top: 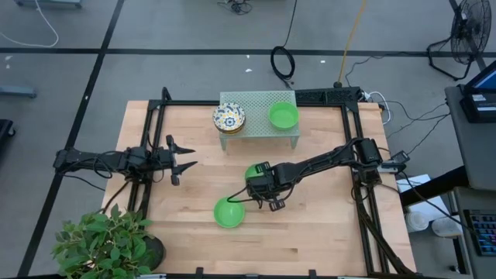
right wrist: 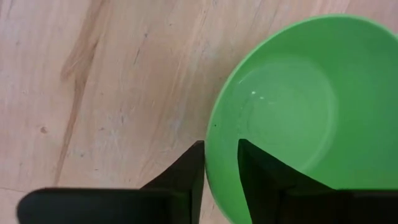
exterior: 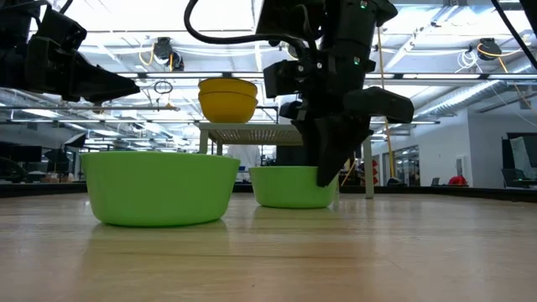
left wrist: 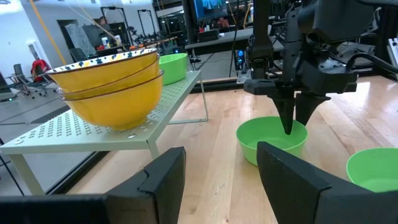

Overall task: Pick & Place Mini bowls
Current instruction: Stack the top green bowl on top of the green bowl on the shelf

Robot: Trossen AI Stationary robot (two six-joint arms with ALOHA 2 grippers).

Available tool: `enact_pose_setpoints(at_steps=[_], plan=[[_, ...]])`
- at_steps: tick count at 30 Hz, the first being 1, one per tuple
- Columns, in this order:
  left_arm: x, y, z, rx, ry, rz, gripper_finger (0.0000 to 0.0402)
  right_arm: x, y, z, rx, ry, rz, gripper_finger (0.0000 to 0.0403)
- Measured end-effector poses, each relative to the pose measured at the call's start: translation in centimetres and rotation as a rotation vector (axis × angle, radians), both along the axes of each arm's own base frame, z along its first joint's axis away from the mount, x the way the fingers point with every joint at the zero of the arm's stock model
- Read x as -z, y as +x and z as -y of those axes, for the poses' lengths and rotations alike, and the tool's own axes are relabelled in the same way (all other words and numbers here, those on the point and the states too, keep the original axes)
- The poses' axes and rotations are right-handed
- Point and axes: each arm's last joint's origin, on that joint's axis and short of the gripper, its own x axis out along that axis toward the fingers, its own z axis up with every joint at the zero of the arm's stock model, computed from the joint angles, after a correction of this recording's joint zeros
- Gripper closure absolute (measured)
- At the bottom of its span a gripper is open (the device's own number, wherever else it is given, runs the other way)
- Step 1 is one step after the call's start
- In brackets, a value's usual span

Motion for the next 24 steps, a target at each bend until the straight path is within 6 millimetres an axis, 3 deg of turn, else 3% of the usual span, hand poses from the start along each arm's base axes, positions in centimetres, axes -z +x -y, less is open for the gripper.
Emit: enact_pose_setpoints(at_steps=[16,24], plan=[[0.0,0.0,0.0,0.0,0.0,0.0,0.0199,0.0,0.0,0.0,-0.001,-0.001,0.0,0.0398],[0.0,0.0,0.0,0.0,0.0,0.0,0.0199,0.0,0.0,0.0,-0.011,-0.006,-0.001,0.0401]])
